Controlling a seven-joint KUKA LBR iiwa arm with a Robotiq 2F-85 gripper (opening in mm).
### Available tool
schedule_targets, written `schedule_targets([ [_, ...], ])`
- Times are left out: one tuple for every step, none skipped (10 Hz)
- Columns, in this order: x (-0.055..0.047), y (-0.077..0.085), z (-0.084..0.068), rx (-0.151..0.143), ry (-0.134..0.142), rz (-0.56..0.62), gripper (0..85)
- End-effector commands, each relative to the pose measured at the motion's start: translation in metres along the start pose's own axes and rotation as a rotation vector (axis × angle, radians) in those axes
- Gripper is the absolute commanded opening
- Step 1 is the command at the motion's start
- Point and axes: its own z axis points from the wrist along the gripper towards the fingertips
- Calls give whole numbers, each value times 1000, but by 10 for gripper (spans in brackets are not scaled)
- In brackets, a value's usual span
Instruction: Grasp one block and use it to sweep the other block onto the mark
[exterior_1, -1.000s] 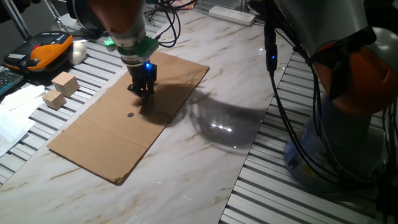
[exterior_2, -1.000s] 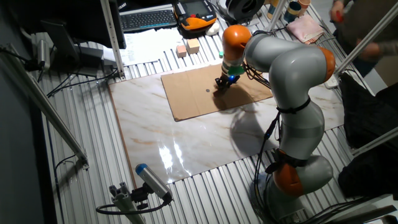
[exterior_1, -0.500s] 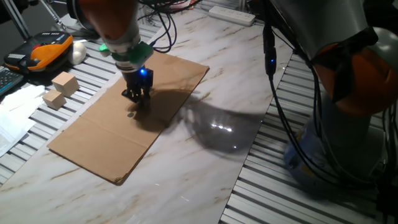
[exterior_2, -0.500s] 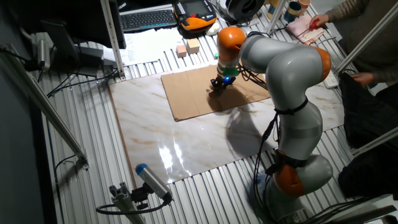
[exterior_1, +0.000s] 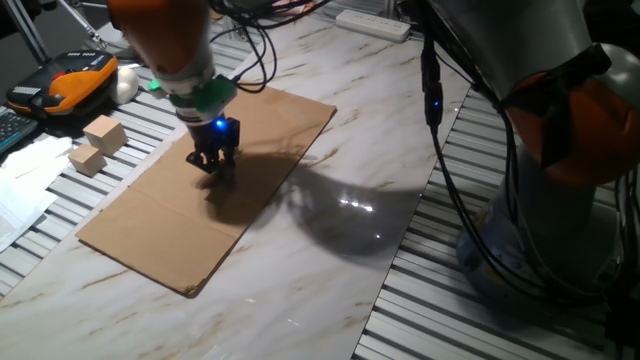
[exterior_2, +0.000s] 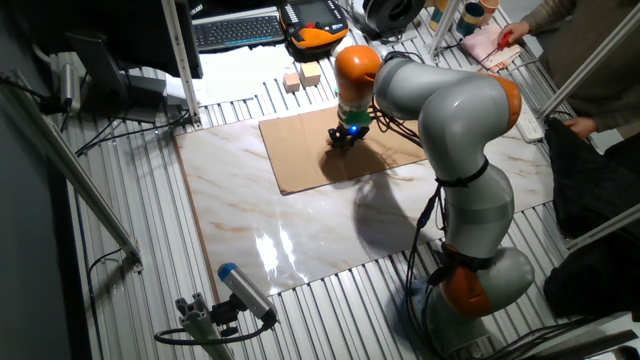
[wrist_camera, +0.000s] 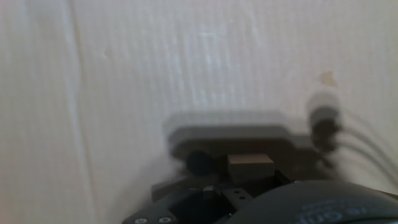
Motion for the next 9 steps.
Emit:
schedule_targets([
  [-1, 4, 1, -2, -3, 6, 0],
  [-2, 8, 3, -4, -4, 14, 0],
  [-2, 13, 4, -2, -7, 22, 0],
  [-2, 17, 4, -2, -9, 31, 0],
  [-2, 22, 4, -3, -9, 39, 0],
  [-2, 26, 5, -3, -9, 46, 0],
  [-2, 30, 7, -3, -10, 53, 0],
  [-3, 33, 8, -6, -11, 59, 0],
  [-4, 35, 8, -6, -11, 68, 0],
])
